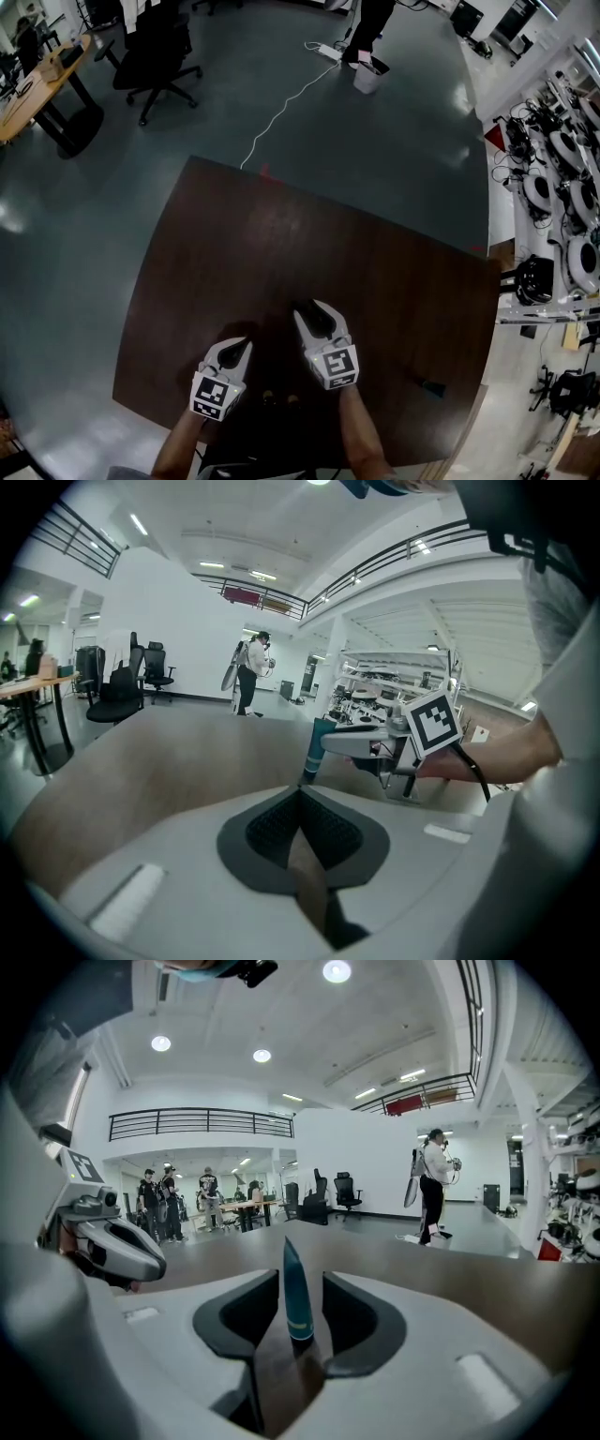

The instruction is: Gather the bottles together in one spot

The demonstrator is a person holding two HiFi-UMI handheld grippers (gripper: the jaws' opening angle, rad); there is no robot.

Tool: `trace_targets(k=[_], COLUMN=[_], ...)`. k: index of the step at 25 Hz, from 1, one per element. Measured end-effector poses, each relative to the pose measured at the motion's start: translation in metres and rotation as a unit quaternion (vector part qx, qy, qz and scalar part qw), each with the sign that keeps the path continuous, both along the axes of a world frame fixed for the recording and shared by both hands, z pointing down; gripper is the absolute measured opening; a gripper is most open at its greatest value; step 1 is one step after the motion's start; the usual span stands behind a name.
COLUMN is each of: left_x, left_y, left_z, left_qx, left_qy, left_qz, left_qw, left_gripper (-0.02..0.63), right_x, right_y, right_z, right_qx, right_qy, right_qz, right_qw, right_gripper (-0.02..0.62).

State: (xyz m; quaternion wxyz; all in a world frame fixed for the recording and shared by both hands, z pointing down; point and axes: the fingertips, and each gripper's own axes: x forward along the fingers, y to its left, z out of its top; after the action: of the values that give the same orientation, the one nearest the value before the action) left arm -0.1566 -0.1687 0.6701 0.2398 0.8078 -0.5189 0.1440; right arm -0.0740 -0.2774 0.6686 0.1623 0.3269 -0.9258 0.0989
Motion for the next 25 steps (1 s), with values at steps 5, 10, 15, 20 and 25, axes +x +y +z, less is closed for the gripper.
trace_targets(k=[5,10,15,20,25], left_x=[-0.005,-0.004,-0.004,-0.002,0.006], left_y=[-0.004,-0.002,-0.006,-0.007,-0.001], left_z=[-0.006,-0.005,-0.019,-0.034,-0.047], left_qx=[-0.005,-0.003,0.010,0.014,0.033], left_qy=[-0.001,-0.001,-0.004,-0.006,0.000], left_qz=[-0.008,-0.007,-0.005,0.000,0.018], left_qw=[1.0000,1.0000,0.9999,0.9999,0.9993], left_gripper=[-0.002,-0.002,-0.002,-0.002,-0.001], right_x=[-0.001,0.001,0.008,0.021,0.043], right_y=[-0.002,0.000,0.000,0.005,0.015], right_z=[-0.001,-0.001,-0.012,-0.029,-0.050], right_qx=[0.009,0.012,0.022,0.034,0.046], right_qy=[0.006,0.007,0.004,0.004,0.010], right_qz=[0.003,0.006,0.015,0.029,0.056], right_qw=[1.000,1.000,1.000,0.999,0.997], right_gripper=[0.080,0.077,0.075,0.075,0.075])
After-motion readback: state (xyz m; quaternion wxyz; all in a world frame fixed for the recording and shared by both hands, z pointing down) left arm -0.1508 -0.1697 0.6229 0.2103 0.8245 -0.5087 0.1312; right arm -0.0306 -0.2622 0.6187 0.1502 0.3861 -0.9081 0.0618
